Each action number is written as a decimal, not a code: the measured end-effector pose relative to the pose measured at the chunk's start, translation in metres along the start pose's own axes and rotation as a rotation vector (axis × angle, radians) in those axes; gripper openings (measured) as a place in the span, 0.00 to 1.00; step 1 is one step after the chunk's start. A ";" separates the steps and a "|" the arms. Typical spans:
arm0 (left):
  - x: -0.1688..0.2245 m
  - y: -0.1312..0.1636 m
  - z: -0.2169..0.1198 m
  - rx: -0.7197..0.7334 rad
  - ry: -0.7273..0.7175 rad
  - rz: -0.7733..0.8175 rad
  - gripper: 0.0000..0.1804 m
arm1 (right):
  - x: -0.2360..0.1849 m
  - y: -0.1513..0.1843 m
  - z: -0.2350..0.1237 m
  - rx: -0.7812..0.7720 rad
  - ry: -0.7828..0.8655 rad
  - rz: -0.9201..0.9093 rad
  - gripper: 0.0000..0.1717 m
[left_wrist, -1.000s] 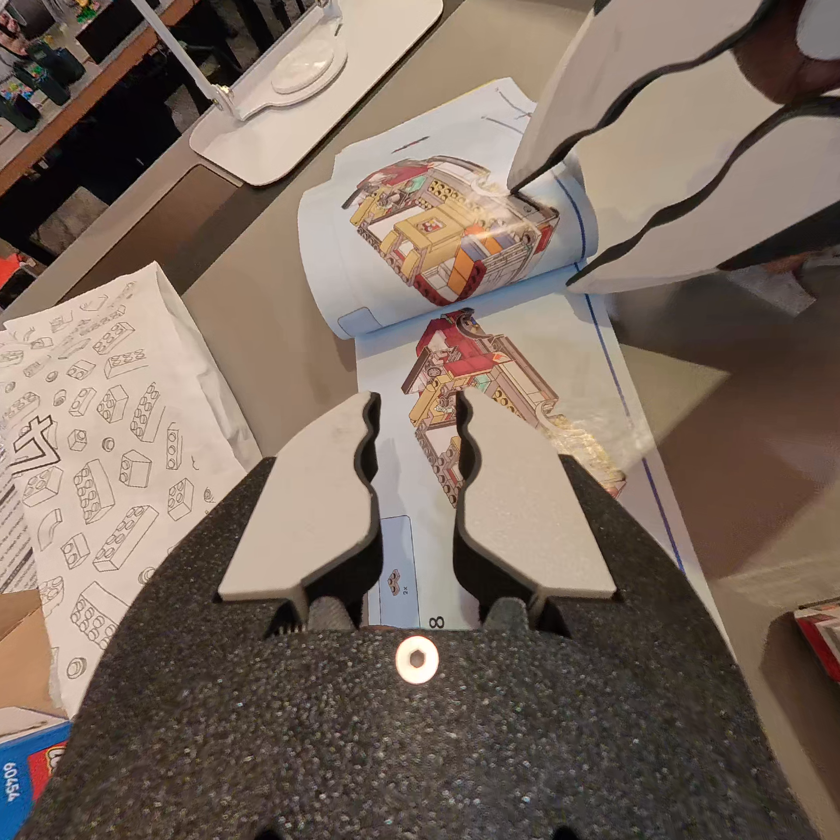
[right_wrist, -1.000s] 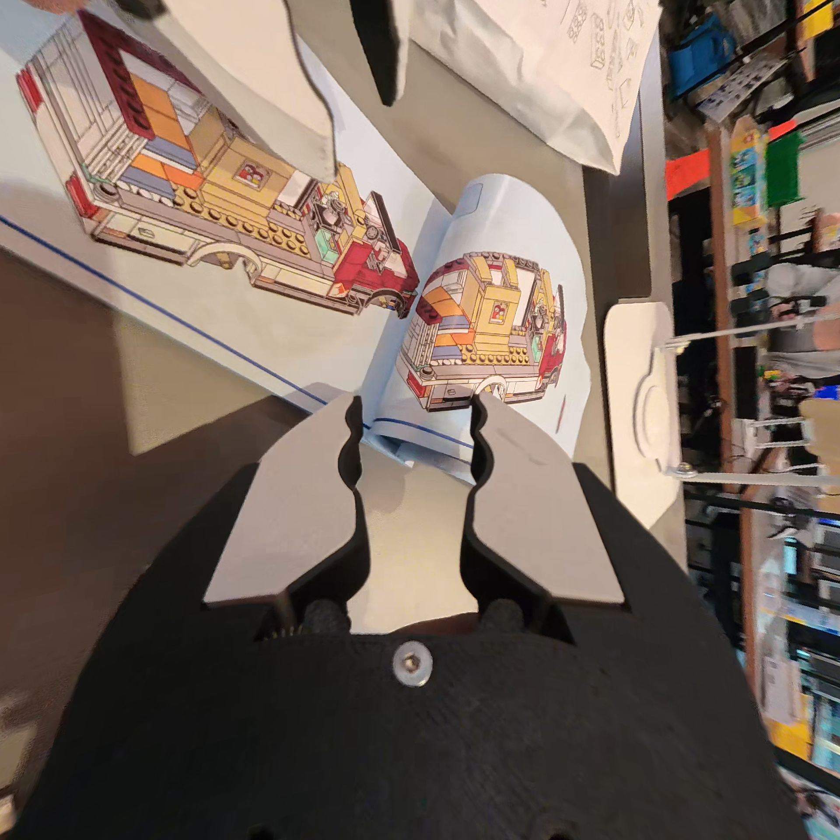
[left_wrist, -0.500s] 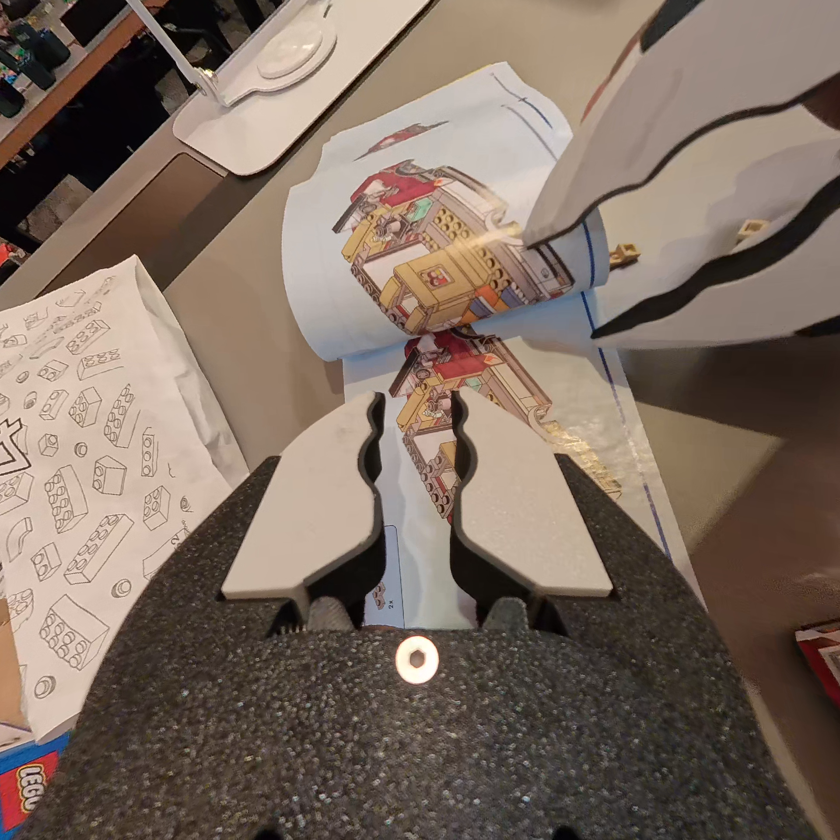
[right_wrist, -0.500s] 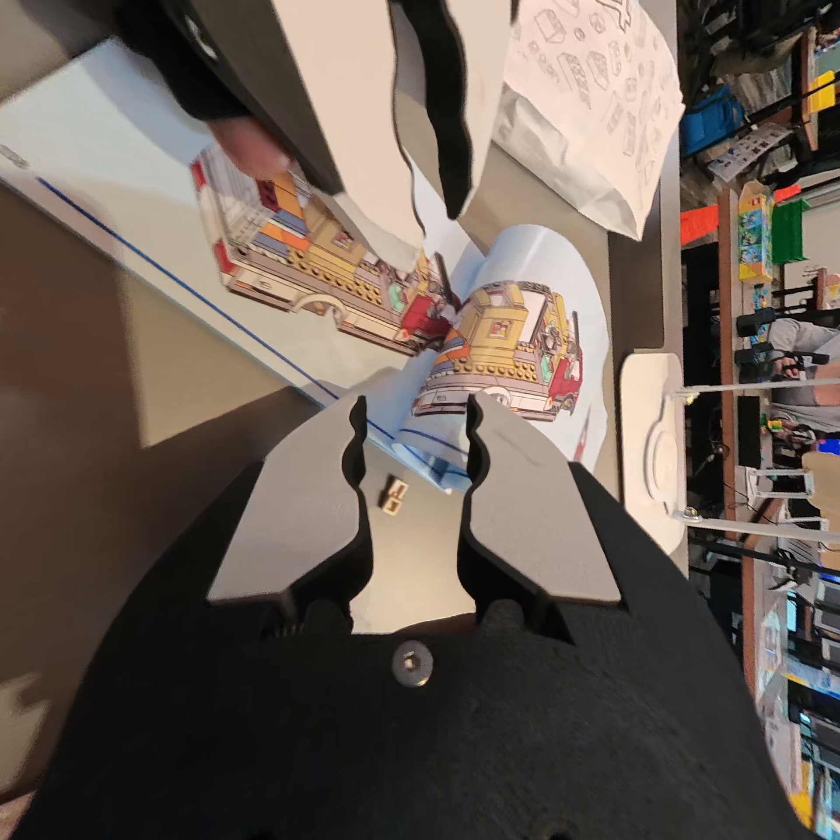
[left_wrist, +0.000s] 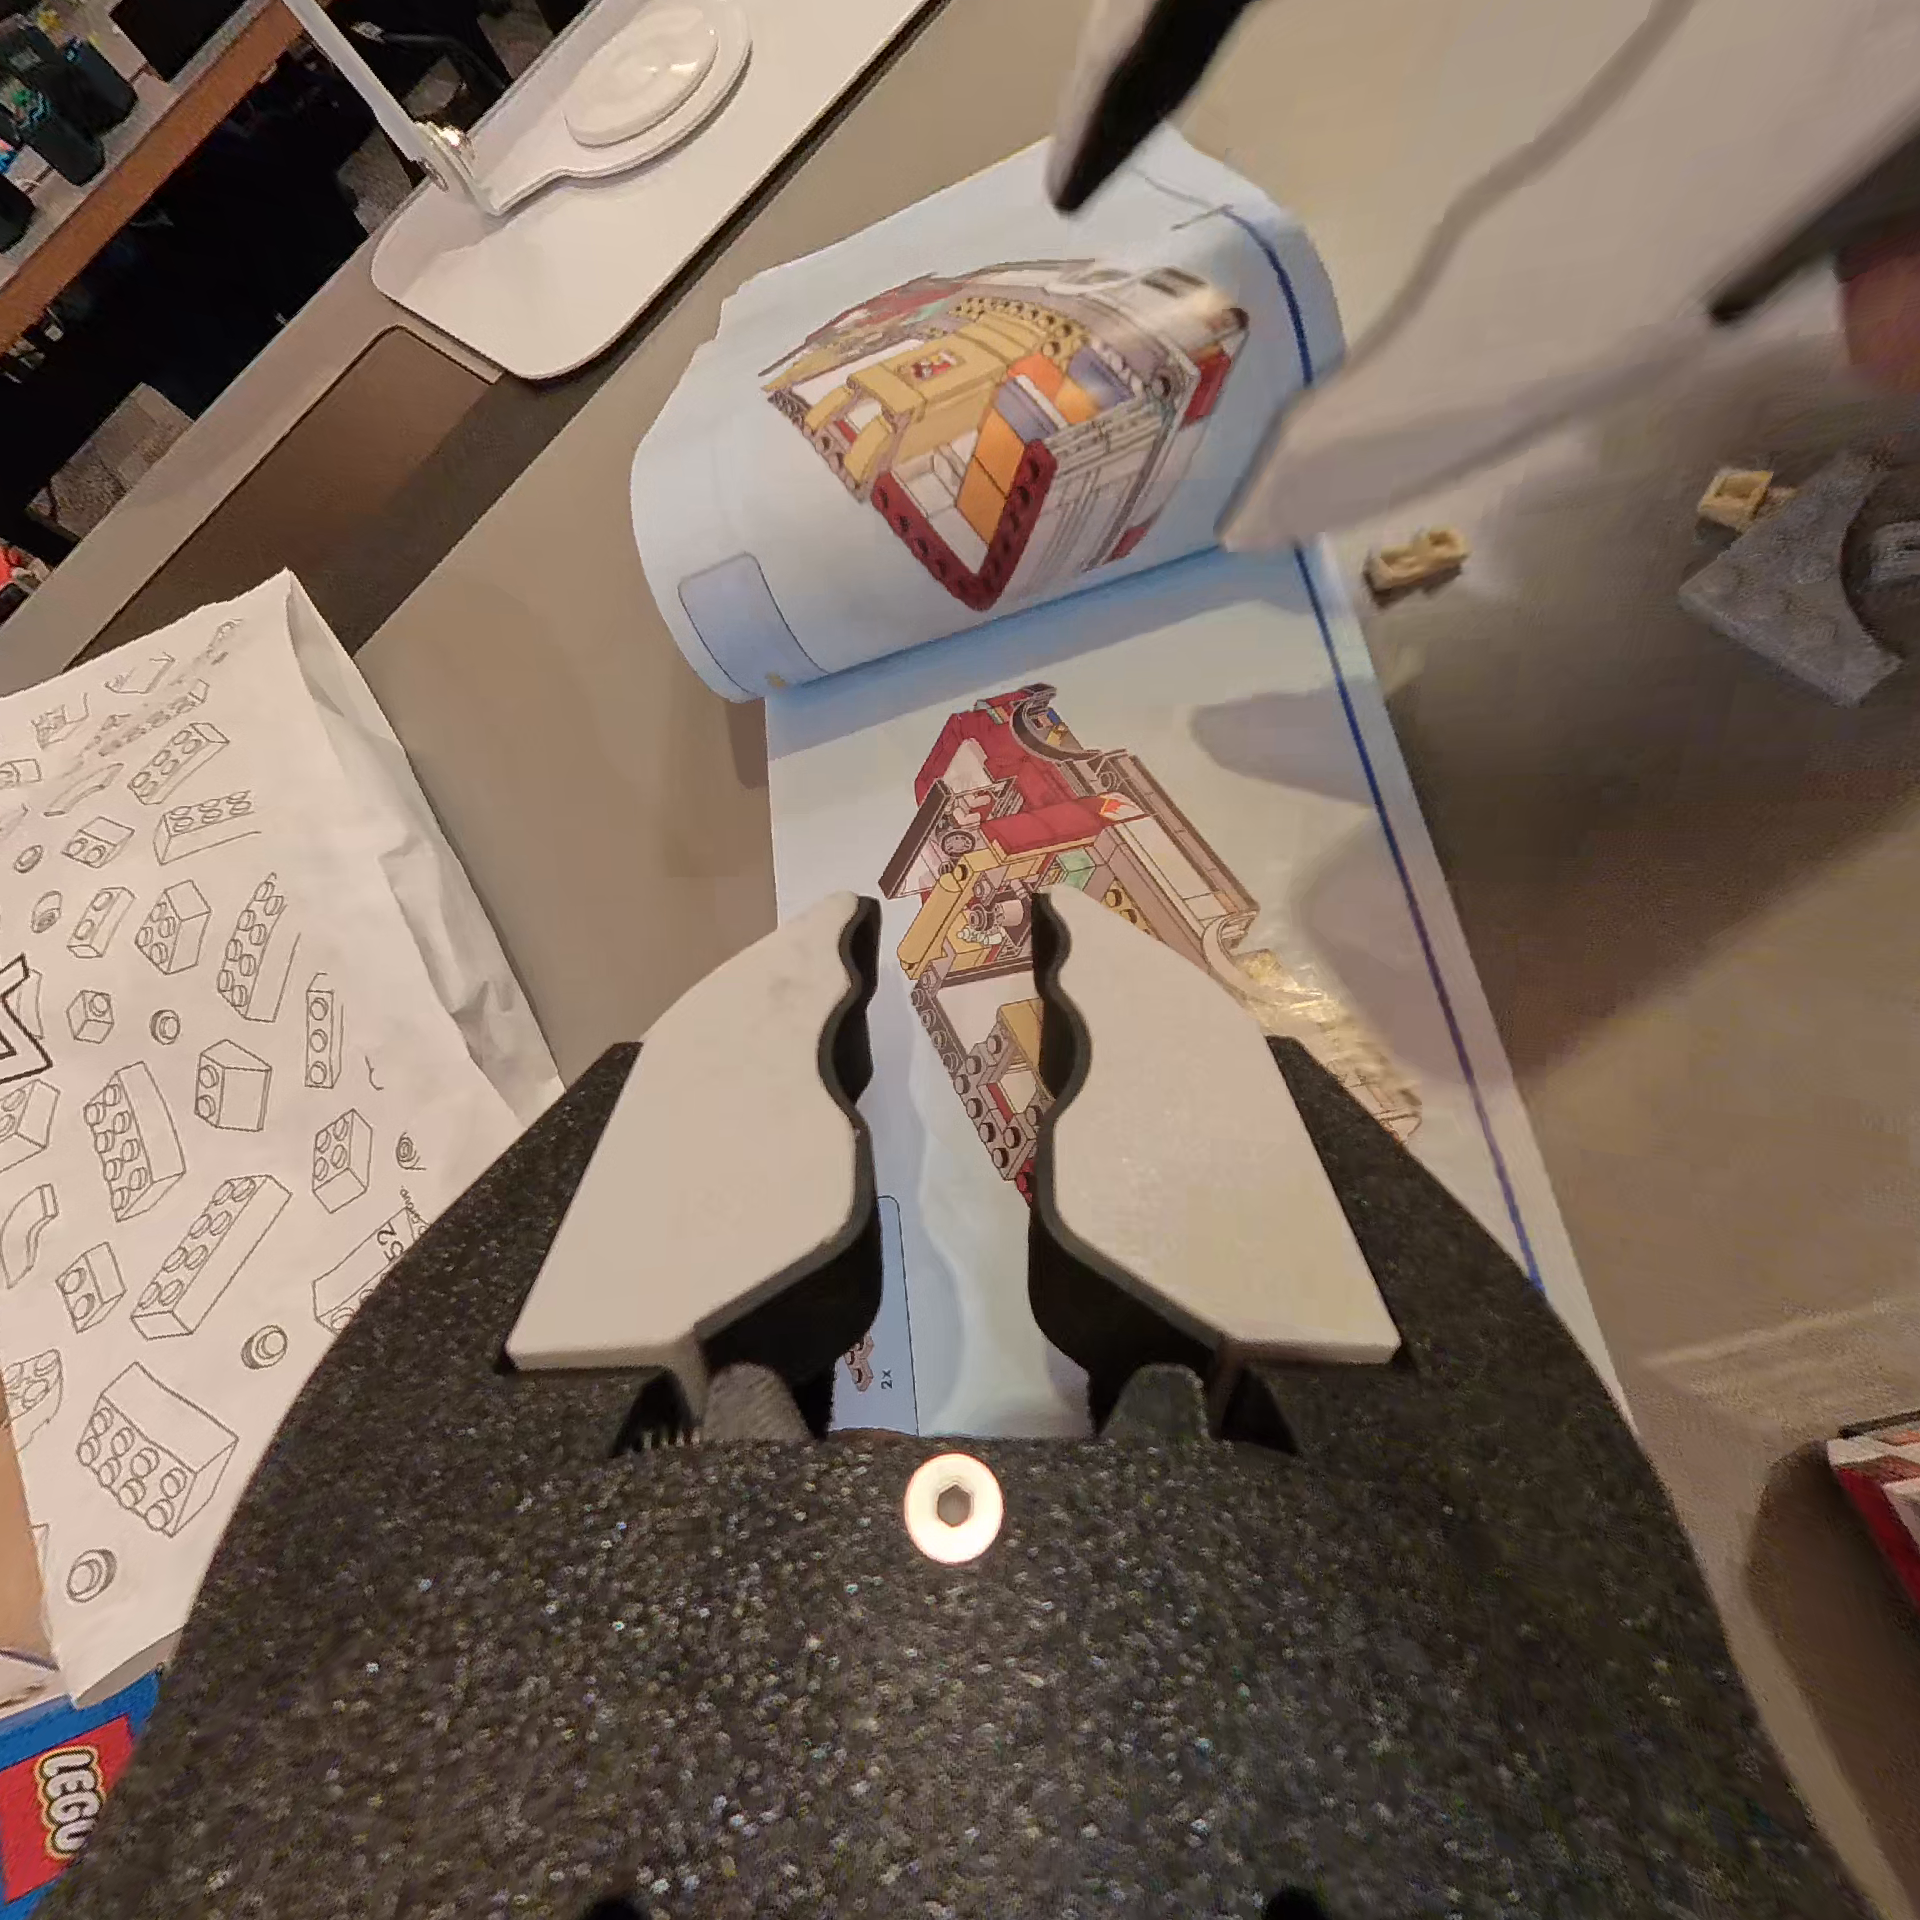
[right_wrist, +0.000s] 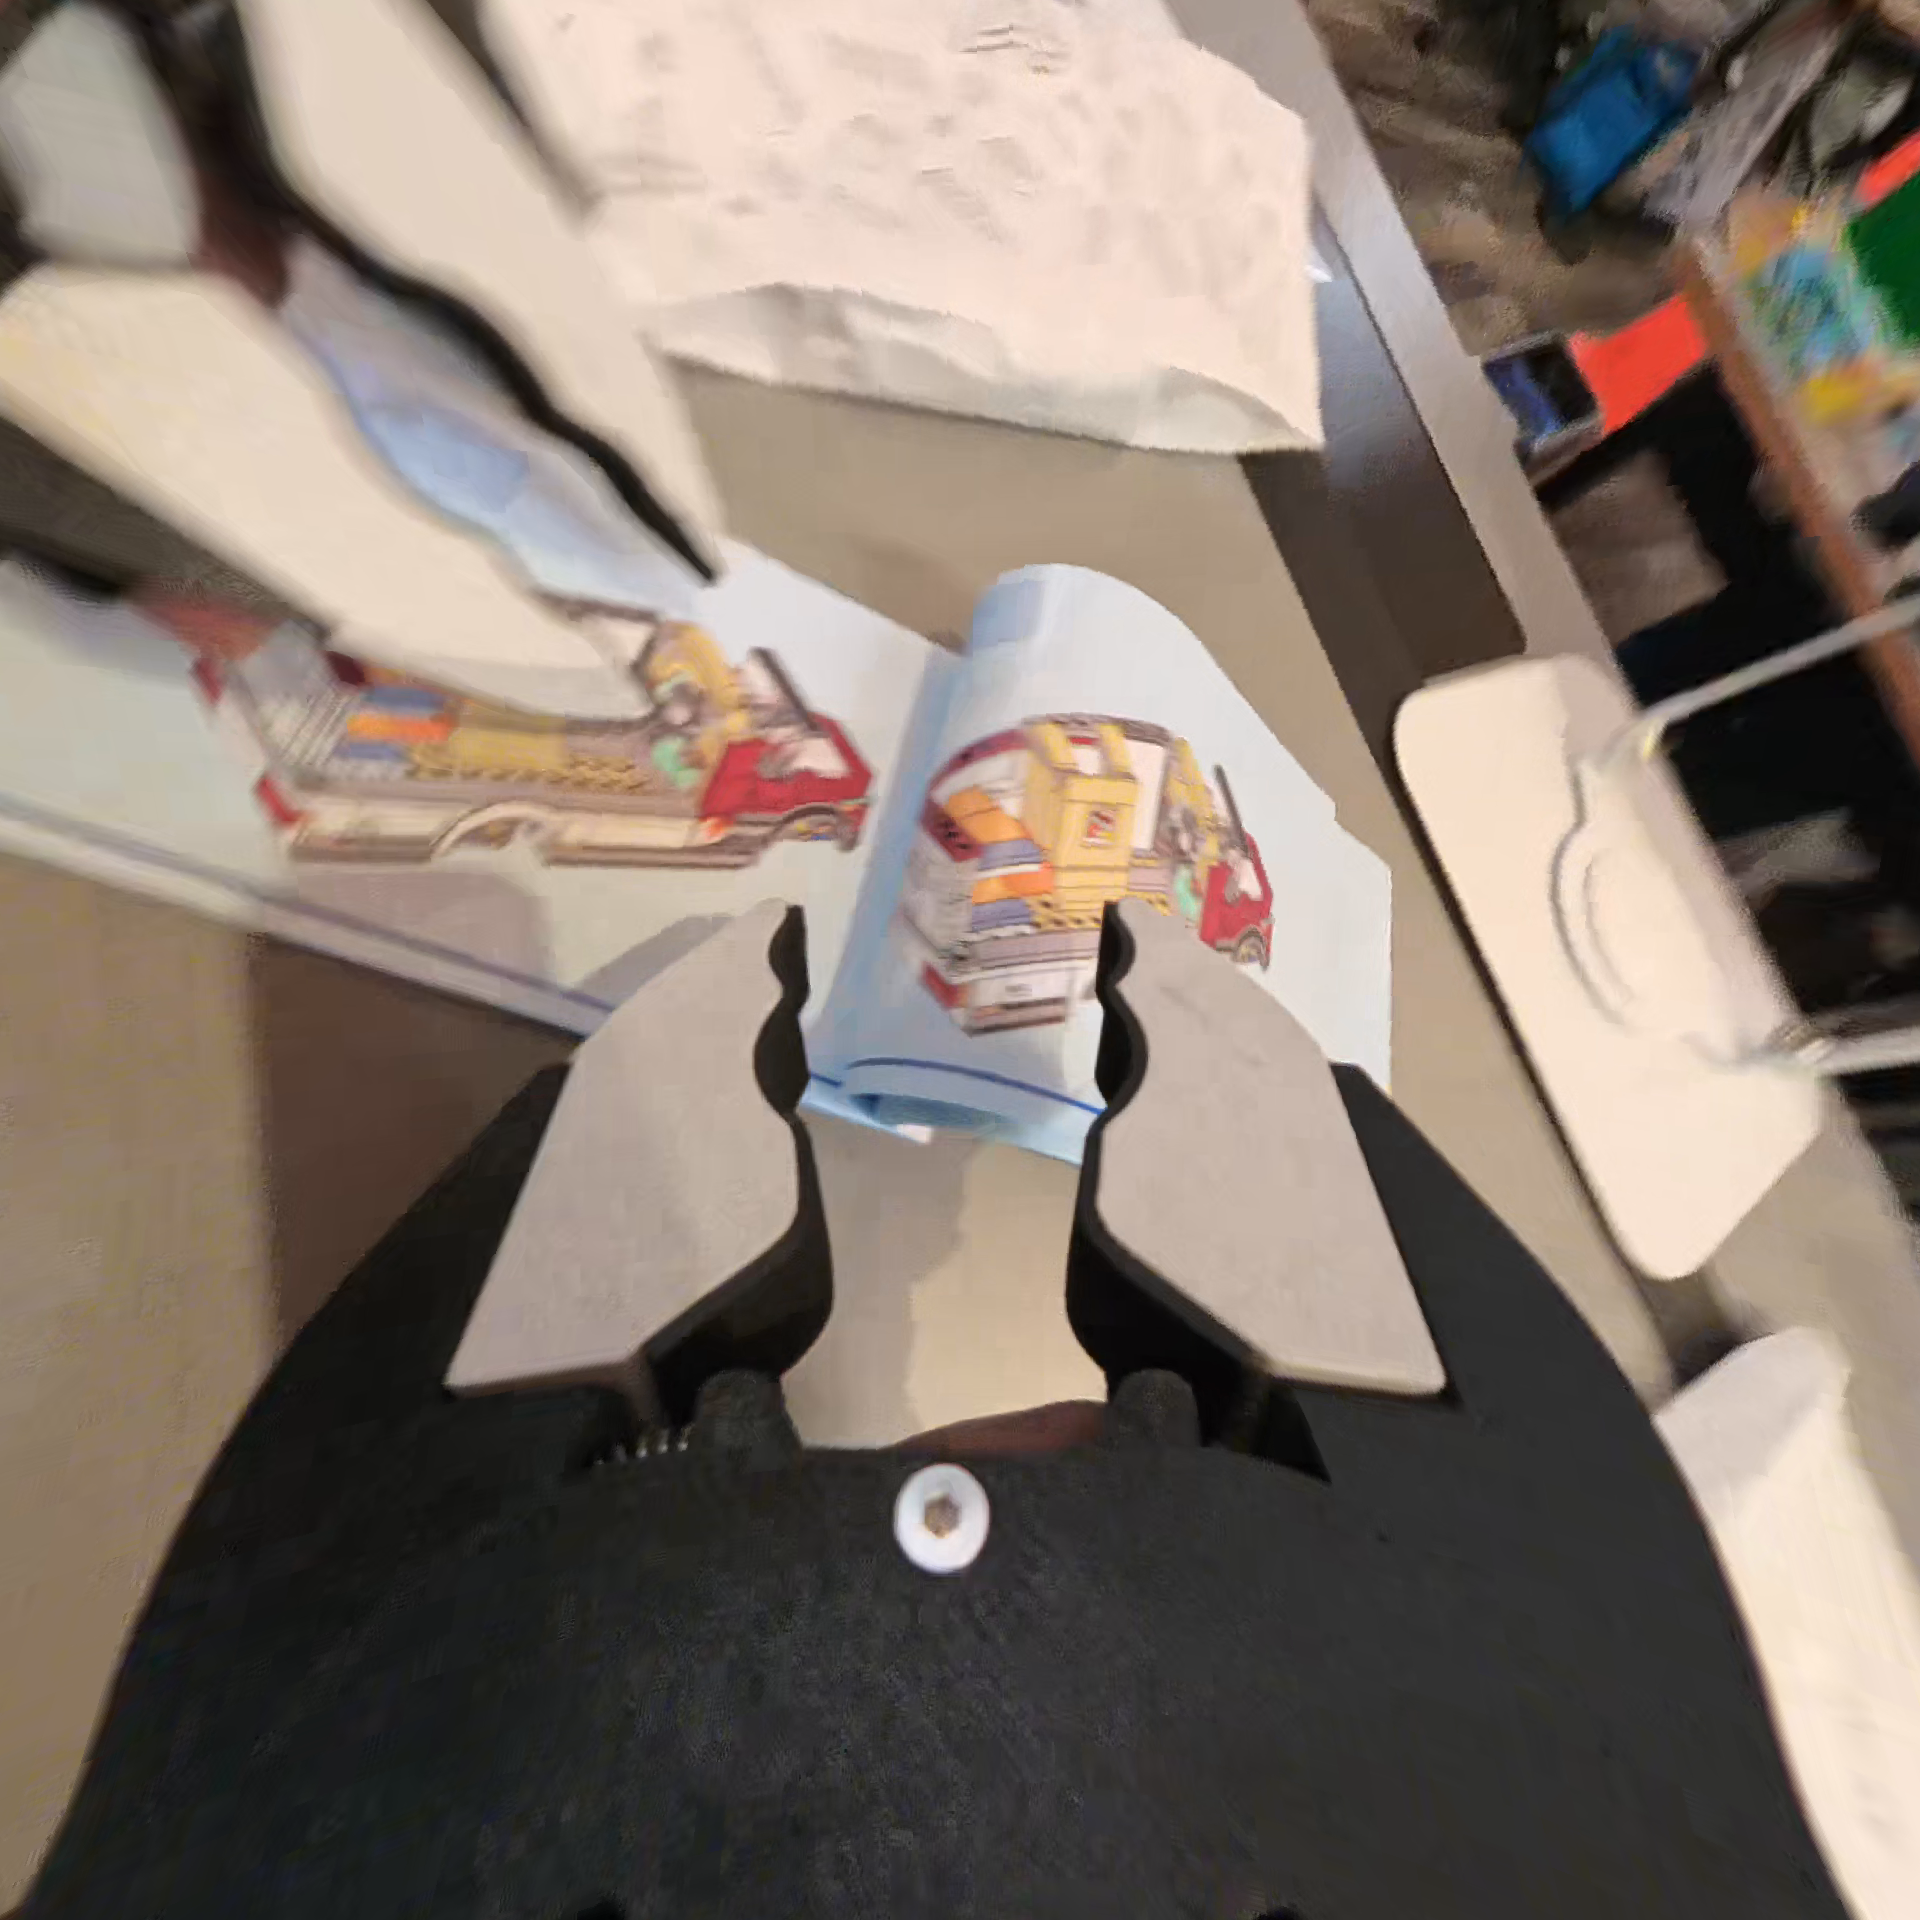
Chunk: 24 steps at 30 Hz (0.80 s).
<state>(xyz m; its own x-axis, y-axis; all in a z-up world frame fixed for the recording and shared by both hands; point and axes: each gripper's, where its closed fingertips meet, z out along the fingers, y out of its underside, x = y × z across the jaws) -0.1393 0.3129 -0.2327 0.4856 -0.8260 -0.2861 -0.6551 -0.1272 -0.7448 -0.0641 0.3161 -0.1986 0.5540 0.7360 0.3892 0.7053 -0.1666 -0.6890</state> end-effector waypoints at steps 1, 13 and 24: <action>0.000 0.000 0.000 0.000 0.002 0.001 0.16 | 0.010 0.002 0.001 0.016 -0.017 0.095 0.33; 0.001 -0.001 0.001 0.005 0.006 -0.001 0.16 | 0.010 0.018 0.019 -0.058 -0.135 0.225 0.28; -0.004 0.001 -0.002 0.013 0.002 -0.036 0.15 | -0.021 -0.005 0.011 -0.060 0.021 -0.112 0.19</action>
<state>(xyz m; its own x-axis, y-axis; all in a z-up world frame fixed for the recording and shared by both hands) -0.1425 0.3148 -0.2310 0.5074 -0.8223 -0.2577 -0.6299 -0.1499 -0.7621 -0.0844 0.3083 -0.2099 0.4785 0.7386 0.4748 0.7884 -0.1233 -0.6027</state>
